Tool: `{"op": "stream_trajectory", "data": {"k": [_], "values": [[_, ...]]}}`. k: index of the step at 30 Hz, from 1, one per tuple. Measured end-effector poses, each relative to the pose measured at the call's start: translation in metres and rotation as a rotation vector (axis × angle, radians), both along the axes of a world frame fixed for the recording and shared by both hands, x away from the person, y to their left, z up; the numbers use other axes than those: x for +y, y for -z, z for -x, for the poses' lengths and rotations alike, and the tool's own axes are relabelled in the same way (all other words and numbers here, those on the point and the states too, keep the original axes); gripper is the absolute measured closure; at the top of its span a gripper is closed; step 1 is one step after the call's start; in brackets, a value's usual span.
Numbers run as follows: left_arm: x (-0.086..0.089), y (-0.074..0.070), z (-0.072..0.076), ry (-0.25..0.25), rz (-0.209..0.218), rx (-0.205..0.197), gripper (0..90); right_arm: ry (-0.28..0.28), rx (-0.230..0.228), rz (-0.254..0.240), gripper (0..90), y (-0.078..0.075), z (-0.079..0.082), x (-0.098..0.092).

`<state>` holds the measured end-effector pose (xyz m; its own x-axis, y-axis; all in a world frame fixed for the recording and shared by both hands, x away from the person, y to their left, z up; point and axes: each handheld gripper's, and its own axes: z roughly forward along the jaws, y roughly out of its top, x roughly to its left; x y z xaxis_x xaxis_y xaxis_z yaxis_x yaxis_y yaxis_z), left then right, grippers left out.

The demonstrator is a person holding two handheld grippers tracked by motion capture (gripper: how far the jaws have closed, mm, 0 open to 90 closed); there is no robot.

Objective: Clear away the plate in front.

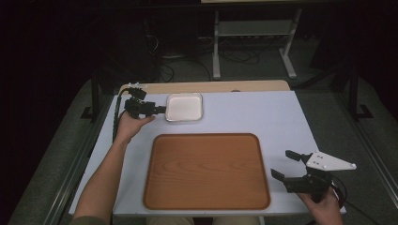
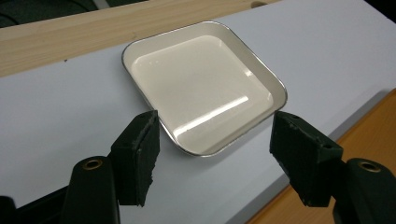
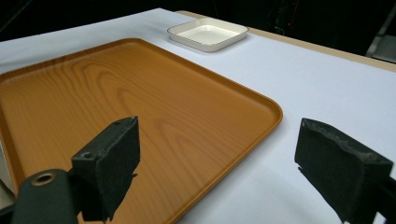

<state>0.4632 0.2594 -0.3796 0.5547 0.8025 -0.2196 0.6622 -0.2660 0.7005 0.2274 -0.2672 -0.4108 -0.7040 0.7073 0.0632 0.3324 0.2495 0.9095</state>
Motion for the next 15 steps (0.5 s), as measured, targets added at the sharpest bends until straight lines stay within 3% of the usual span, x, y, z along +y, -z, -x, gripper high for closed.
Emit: {"op": "stream_trajectory", "data": {"k": [15], "values": [[-0.015, -0.013, -0.04, -0.019, -0.064, 0.027, 34.1, 0.018, 0.005, -0.009, 13.4, 0.001, -0.002, -0.004]]}}
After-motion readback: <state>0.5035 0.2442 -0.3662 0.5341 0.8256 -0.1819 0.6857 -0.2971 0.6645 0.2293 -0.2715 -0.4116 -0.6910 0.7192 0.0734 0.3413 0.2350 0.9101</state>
